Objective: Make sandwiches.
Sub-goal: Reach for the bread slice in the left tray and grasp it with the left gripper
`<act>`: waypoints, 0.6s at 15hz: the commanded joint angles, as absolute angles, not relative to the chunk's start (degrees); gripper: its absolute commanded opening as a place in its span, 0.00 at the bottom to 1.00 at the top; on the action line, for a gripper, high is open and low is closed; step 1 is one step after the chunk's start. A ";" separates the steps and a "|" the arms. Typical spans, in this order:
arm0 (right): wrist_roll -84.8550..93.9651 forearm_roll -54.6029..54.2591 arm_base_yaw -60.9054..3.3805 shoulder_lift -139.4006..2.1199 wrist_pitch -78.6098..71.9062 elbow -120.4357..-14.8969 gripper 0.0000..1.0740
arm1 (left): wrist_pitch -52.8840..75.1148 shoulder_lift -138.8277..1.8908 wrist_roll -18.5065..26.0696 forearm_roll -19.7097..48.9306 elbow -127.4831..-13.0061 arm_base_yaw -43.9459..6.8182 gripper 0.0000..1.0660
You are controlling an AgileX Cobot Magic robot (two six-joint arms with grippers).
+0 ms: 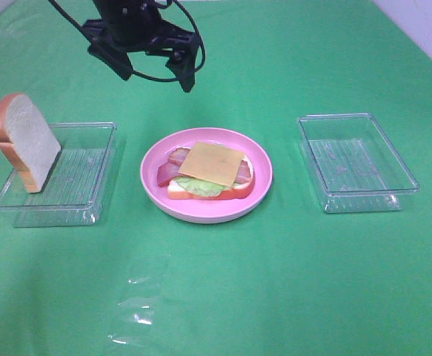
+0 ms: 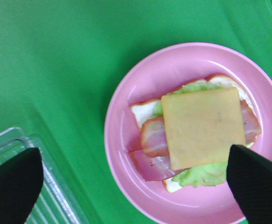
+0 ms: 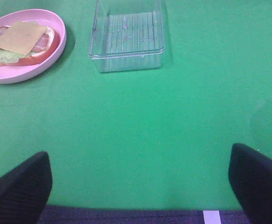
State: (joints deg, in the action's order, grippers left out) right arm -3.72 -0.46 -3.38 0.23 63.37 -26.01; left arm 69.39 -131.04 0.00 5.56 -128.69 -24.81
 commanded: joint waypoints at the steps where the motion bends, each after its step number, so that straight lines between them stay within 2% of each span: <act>1: -3.32 -0.29 -3.04 1.38 63.03 -25.95 0.91 | 75.69 -125.76 -1.49 1.55 -128.80 -24.92 0.96; 4: -3.32 -0.29 -3.04 1.38 63.03 -25.95 0.91 | 75.69 -117.57 -1.72 -0.52 -126.22 -21.08 0.96; 7: -3.32 -0.29 -3.04 1.38 63.03 -25.95 0.91 | 75.69 -110.18 -1.83 -1.43 -114.08 -13.75 0.96; 9: -3.32 -0.29 -3.04 1.38 63.03 -25.95 0.91 | 75.69 -109.03 -2.75 -0.69 -110.47 -9.91 0.96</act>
State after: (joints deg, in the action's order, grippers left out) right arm -3.72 -0.46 -3.38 0.23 63.37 -26.01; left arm 69.73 -109.66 -2.06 -0.97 -111.44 -10.26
